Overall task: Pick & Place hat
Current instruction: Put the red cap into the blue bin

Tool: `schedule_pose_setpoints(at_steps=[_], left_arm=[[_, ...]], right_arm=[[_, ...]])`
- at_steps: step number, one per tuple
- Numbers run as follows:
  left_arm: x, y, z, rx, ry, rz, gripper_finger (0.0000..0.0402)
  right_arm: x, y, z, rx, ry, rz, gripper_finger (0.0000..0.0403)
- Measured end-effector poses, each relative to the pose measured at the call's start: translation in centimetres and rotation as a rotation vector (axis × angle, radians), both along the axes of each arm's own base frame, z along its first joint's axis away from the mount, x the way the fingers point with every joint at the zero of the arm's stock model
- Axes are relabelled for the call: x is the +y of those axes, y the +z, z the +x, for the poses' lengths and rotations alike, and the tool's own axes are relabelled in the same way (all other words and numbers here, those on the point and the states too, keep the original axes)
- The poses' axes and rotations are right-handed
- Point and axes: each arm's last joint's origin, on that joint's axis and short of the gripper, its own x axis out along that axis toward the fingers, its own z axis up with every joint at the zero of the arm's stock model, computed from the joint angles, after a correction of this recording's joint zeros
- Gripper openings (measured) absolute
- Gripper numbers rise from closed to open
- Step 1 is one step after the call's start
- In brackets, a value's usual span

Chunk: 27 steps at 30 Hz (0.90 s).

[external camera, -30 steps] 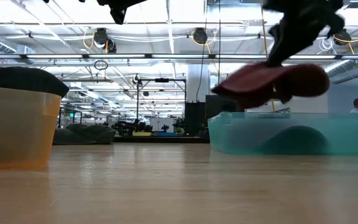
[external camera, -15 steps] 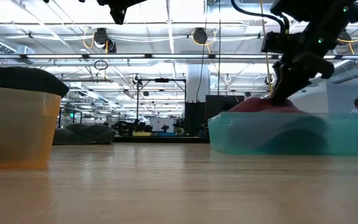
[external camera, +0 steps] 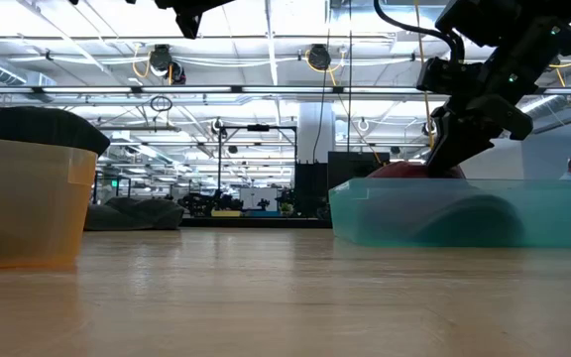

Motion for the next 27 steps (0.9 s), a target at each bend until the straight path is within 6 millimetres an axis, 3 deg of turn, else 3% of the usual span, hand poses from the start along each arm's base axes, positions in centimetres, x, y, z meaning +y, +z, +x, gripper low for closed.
schedule_pose_setpoints(at_steps=[13, 27], left_arm=[[0.0, 0.1, 0.0, -0.008, 0.000, 0.003, 0.0072], [0.1, 1.7, 0.1, -0.176, 0.000, 0.061, 0.0072]], right_arm=[[0.0, 0.3, 0.3, -0.047, -0.004, 0.003, 0.0072], [0.0, 2.0, 0.3, -0.186, 0.013, -0.007, 0.0074]])
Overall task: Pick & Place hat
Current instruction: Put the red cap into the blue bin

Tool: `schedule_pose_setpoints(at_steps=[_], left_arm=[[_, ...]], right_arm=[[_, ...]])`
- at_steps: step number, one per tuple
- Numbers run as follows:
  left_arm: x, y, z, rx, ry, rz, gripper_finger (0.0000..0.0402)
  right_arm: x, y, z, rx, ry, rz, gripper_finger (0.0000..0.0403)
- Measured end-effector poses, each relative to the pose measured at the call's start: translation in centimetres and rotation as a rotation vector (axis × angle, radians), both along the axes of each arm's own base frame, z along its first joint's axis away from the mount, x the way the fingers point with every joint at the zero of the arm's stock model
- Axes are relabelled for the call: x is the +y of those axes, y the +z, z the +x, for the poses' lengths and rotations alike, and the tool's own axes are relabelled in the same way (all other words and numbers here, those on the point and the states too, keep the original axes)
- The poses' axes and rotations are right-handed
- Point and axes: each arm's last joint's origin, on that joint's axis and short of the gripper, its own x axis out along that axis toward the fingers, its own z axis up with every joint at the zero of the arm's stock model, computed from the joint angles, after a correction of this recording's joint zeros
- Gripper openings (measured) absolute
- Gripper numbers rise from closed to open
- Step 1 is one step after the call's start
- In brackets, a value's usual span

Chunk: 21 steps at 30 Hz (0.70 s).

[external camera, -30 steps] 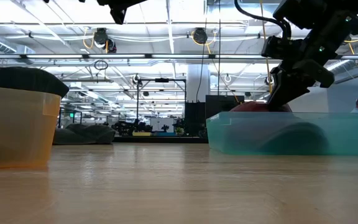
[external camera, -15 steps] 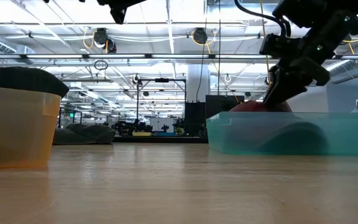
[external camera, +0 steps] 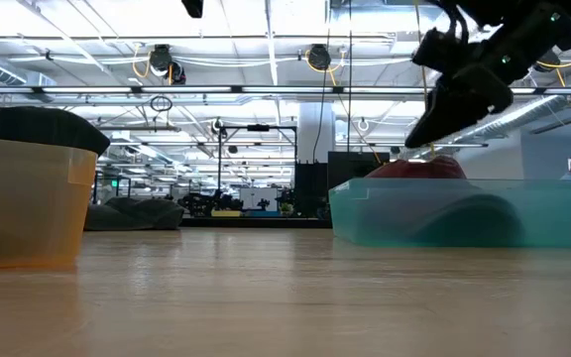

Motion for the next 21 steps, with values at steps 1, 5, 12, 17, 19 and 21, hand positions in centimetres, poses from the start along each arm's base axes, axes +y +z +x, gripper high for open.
schedule_pose_setpoints(at_steps=[1, 5, 12, 17, 19, 21], left_arm=[[0.0, 0.1, 0.0, -0.015, 0.001, 0.003, 0.0072], [0.3, 0.3, 0.3, -0.051, 0.011, 0.008, 0.0072], [1.3, -0.9, 2.0, -0.043, 0.048, 0.006, 0.0072], [2.4, -1.9, 3.5, -0.071, 0.083, -0.017, 0.0072], [2.7, -1.9, 3.9, -0.088, 0.095, -0.015, 0.0072], [3.2, -1.9, 4.2, -0.093, 0.102, -0.013, 0.0072]], right_arm=[[0.0, 0.3, 0.0, -0.023, 0.008, -0.009, 0.0074], [-0.1, 1.8, -0.3, -0.119, 0.008, -0.067, 0.0073], [-0.3, 3.7, -1.5, -0.224, 0.017, -0.105, 0.0073], [-0.3, 3.8, -1.9, -0.215, 0.024, -0.100, 0.0073], [-0.3, 3.7, -2.1, -0.192, 0.032, -0.111, 0.0073], [-0.3, 3.7, -2.1, -0.193, 0.031, -0.113, 0.0073]])
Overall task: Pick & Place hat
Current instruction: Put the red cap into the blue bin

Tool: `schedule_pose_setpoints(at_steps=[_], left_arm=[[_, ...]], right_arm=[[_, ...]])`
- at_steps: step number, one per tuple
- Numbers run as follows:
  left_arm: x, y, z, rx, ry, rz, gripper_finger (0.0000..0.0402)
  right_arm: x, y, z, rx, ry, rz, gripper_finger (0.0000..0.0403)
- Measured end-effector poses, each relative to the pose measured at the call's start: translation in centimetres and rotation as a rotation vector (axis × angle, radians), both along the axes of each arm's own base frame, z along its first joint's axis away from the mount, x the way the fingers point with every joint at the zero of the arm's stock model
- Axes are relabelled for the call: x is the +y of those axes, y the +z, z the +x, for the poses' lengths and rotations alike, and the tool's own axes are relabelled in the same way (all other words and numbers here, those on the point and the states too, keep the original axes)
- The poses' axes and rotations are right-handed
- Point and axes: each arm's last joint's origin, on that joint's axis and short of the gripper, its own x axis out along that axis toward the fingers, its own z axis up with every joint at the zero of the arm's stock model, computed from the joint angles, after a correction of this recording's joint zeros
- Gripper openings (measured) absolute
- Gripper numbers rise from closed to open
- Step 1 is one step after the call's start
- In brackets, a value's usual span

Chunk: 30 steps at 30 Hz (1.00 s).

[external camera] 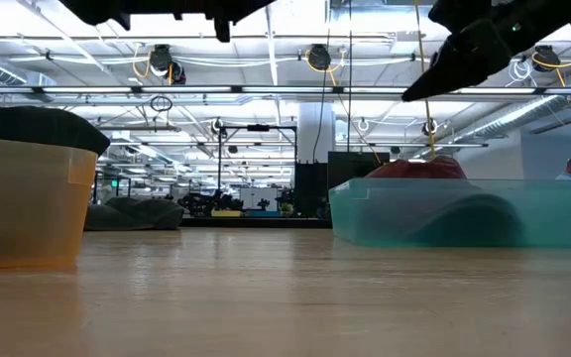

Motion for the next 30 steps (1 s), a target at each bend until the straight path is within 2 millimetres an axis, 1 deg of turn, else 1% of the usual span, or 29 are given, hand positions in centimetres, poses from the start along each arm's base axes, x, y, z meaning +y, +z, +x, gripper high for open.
schedule_pose_setpoints(at_steps=[6, 11, 15, 20, 22, 25, 30], left_arm=[[0.6, 0.8, 0.6, -0.008, -0.031, 0.008, 0.0072], [0.7, 0.4, 0.6, 0.035, -0.028, 0.024, 0.0072], [0.7, 0.4, 0.6, 0.043, -0.024, 0.037, 0.0072], [0.8, 0.5, 0.6, 0.033, -0.013, 0.069, 0.0072], [0.9, 0.8, 0.5, 0.001, -0.008, 0.075, 0.0072], [1.0, 1.2, 0.4, -0.044, -0.004, 0.072, 0.0072], [0.9, 1.3, 0.4, -0.047, -0.011, 0.041, 0.0072]], right_arm=[[0.0, -0.1, 0.0, 0.013, 0.003, -0.007, 0.0073], [-0.1, 0.4, 0.2, -0.028, 0.024, -0.053, 0.0073], [-0.1, 1.1, 0.5, -0.082, 0.050, -0.109, 0.0073], [-0.1, 1.5, 0.7, -0.100, 0.076, -0.173, 0.0073], [-0.1, 1.5, 0.7, -0.103, 0.072, -0.163, 0.0073], [-0.1, 1.4, 0.7, -0.124, 0.047, -0.104, 0.0073], [0.0, 1.3, 0.6, -0.140, 0.014, -0.019, 0.0073]])
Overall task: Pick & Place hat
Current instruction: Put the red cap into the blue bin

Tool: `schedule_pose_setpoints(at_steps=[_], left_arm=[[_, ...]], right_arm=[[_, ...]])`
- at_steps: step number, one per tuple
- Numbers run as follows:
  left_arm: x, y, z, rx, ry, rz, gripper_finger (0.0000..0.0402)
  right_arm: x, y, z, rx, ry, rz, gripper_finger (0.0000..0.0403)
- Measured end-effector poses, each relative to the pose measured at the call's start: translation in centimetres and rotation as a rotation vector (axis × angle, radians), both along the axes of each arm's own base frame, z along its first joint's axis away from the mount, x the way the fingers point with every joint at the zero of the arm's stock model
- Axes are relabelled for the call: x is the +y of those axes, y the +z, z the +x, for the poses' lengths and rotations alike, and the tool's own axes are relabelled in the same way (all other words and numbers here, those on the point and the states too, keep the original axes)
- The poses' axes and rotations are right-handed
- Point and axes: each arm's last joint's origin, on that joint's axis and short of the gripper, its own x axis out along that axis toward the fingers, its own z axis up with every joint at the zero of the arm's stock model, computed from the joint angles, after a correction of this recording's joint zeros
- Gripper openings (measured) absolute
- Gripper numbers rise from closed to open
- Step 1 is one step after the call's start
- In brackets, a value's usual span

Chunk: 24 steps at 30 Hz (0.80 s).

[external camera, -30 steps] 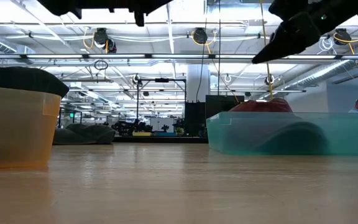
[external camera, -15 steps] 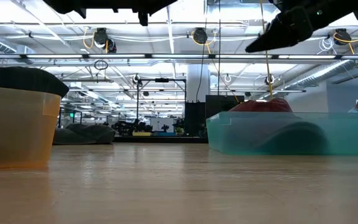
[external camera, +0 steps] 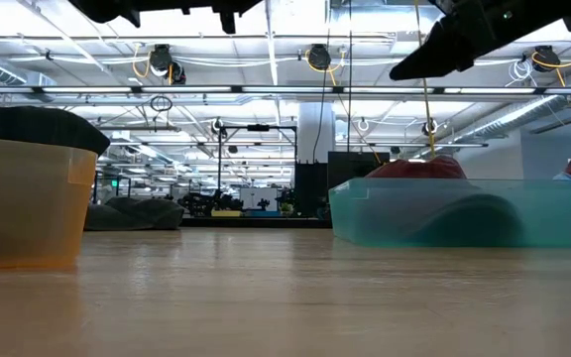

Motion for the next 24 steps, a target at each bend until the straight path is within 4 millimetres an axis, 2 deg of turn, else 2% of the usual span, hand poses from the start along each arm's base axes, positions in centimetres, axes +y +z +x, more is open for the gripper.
schedule_pose_setpoints(at_steps=[4, 8, 12, 16, 24], left_arm=[[-0.1, -0.1, 0.0, 0.013, -0.009, -0.031, 0.0072], [-0.5, -0.4, 0.1, 0.037, -0.026, -0.051, 0.0072], [-1.0, -0.7, 0.2, 0.068, -0.043, -0.055, 0.0072], [-1.8, -0.9, 0.3, 0.094, -0.069, -0.066, 0.0072], [-2.9, -0.9, 0.3, 0.096, -0.112, -0.074, 0.0072]], right_arm=[[0.0, -0.2, 0.0, -0.045, -0.040, 0.114, 0.0073], [0.0, -1.9, -0.2, -0.090, -0.075, 0.216, 0.0073], [0.0, -2.5, -0.2, -0.171, -0.077, 0.256, 0.0073], [0.0, -2.1, -0.2, -0.218, -0.066, 0.263, 0.0073], [0.4, -0.5, -1.4, -0.290, 0.098, 0.286, 0.0073]])
